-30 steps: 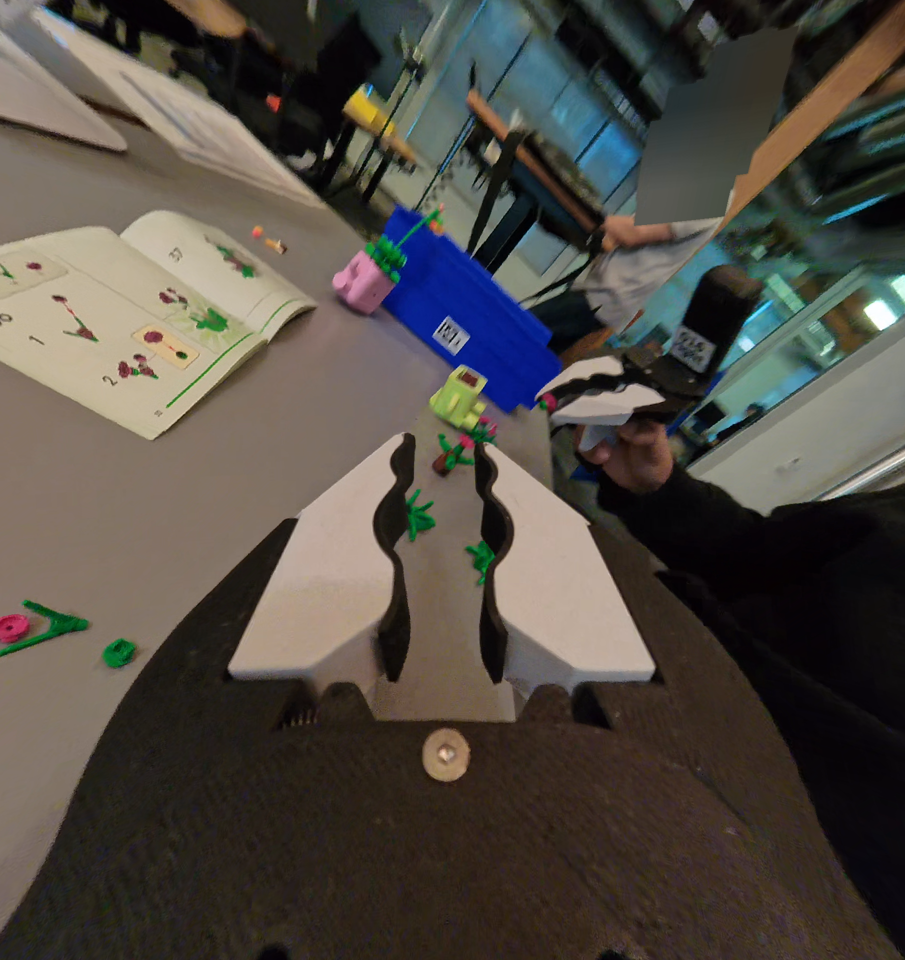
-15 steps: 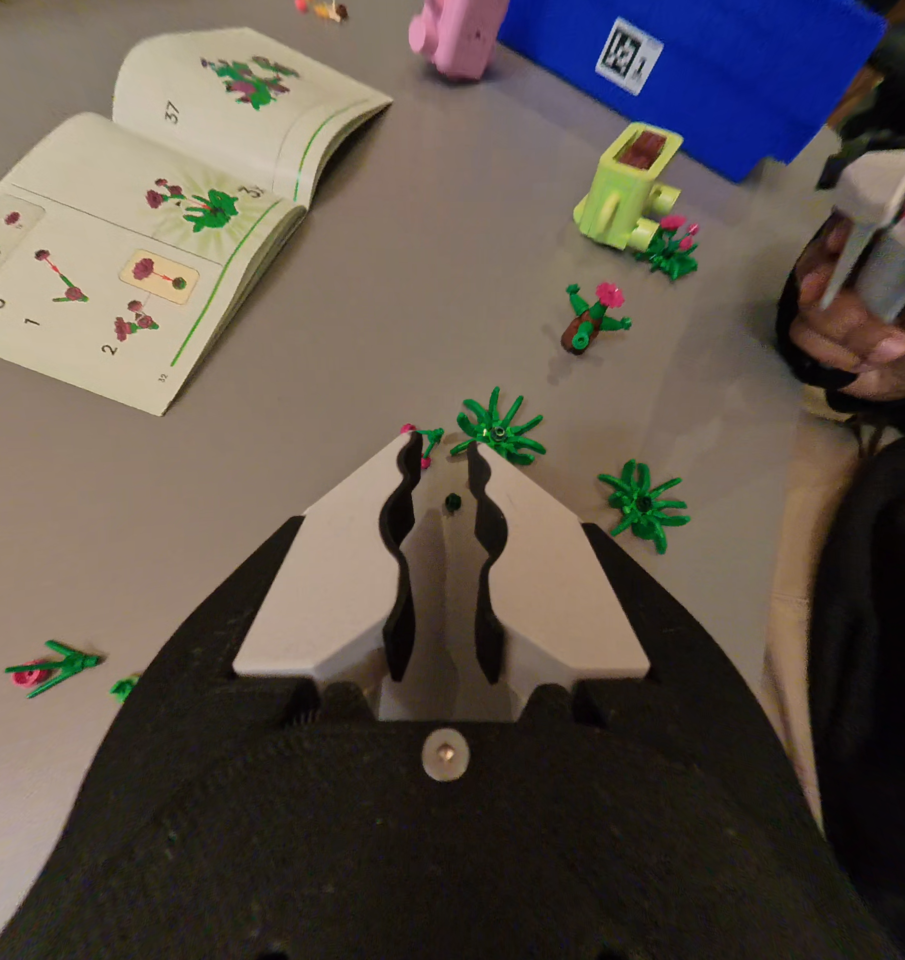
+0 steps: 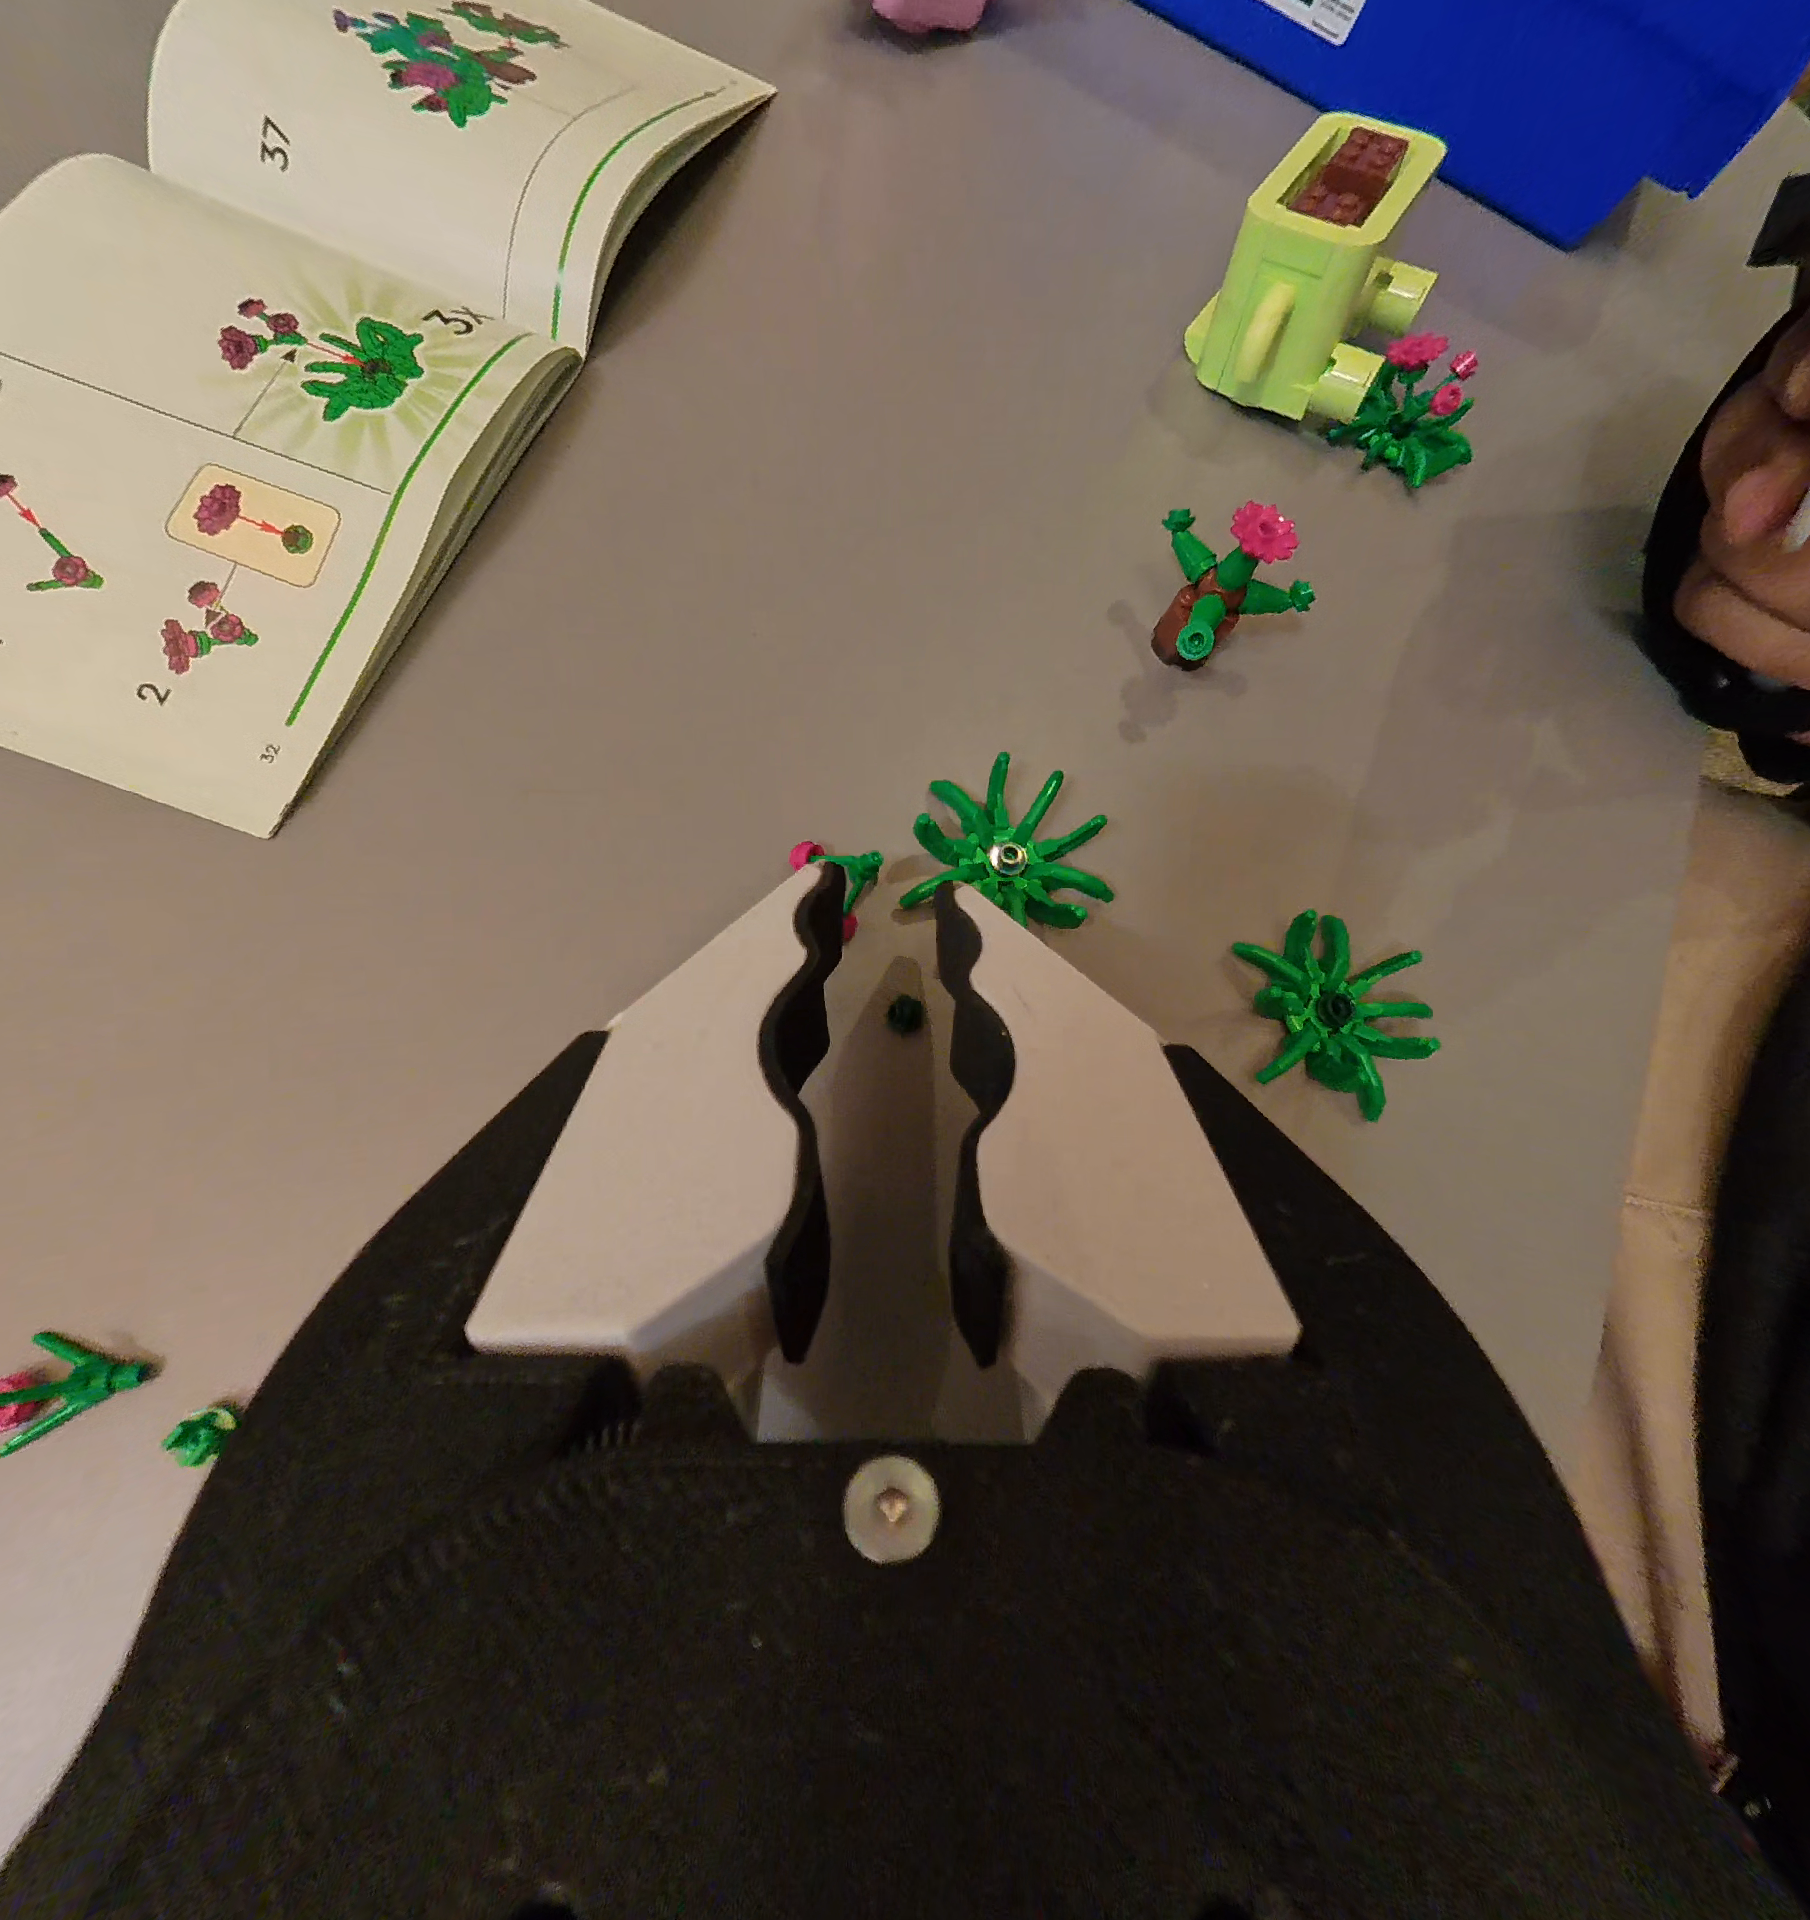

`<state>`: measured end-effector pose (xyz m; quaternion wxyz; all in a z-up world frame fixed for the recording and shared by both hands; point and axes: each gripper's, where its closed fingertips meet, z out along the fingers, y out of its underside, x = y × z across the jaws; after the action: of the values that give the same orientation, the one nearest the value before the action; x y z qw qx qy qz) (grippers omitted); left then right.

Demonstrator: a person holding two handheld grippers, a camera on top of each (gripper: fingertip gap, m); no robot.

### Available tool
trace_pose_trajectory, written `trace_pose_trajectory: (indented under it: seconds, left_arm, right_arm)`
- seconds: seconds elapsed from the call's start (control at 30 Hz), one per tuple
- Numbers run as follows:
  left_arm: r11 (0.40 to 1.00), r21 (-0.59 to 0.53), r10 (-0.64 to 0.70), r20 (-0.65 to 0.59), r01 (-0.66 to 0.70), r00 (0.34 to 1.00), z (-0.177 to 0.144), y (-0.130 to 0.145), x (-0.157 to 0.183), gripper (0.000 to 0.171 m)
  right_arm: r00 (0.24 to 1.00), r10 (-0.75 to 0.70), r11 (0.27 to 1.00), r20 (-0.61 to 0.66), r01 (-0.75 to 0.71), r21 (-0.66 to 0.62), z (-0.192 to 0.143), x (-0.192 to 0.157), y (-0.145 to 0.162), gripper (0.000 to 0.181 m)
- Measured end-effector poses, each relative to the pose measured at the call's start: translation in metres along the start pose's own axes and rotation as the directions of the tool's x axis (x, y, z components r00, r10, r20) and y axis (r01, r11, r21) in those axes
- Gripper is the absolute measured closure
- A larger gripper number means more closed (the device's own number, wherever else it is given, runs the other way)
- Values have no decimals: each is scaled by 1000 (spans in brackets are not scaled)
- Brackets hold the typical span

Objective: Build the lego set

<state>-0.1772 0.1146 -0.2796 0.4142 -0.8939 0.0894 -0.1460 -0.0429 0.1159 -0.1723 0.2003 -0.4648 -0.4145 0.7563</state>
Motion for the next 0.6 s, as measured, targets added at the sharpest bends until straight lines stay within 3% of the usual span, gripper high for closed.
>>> trace_pose_trajectory:
  seconds: [0.6]
  left_arm:
    - [999, -33, 9, 60, -8, 998, 7, 1, -6, 166]
  right_arm:
    - [1000, 17, 1000, 13, -17, 18, -1, 0, -2, 169]
